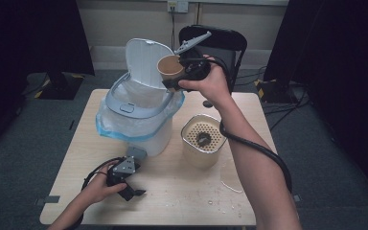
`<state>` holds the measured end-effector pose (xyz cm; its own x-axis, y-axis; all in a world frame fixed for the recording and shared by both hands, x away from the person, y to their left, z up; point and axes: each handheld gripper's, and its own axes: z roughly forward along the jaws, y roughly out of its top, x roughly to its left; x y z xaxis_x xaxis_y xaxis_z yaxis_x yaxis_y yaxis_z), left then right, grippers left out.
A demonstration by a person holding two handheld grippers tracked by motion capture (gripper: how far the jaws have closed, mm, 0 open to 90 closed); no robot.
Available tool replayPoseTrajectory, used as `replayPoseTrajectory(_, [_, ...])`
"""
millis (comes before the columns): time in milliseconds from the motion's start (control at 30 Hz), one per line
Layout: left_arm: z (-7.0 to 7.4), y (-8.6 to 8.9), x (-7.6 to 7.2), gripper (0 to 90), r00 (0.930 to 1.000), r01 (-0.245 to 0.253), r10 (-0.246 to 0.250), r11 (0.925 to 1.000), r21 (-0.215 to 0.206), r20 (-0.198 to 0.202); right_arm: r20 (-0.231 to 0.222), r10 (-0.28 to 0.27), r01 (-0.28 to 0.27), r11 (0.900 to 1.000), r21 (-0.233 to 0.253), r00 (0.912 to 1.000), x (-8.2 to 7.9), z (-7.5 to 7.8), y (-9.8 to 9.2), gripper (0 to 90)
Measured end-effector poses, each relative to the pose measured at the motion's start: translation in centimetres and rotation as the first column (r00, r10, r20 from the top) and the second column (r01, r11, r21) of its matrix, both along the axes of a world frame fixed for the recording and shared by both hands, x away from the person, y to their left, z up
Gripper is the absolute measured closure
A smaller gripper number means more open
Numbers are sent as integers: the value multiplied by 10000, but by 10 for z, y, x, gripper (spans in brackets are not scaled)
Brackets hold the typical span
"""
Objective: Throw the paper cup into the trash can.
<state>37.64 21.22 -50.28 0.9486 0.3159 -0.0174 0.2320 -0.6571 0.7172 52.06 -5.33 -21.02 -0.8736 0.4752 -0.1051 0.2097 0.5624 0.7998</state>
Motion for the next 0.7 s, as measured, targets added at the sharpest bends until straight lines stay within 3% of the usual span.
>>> replayPoseTrajectory(267, [0,0,0,0,10000,-1,1,10000,0,-2,-160,127,-125,9998,159,9998,3,-5,11,319])
replayPoseTrajectory(600, [0,0,0,0,10000,2,-2,10000,-8,-6,-278,472,-467,9987,192,9985,8,-15,39,318])
replayPoseTrajectory(700, [0,0,0,0,10000,2,-2,10000,-10,-3,-326,592,-583,9979,280,9977,9,-19,47,276])
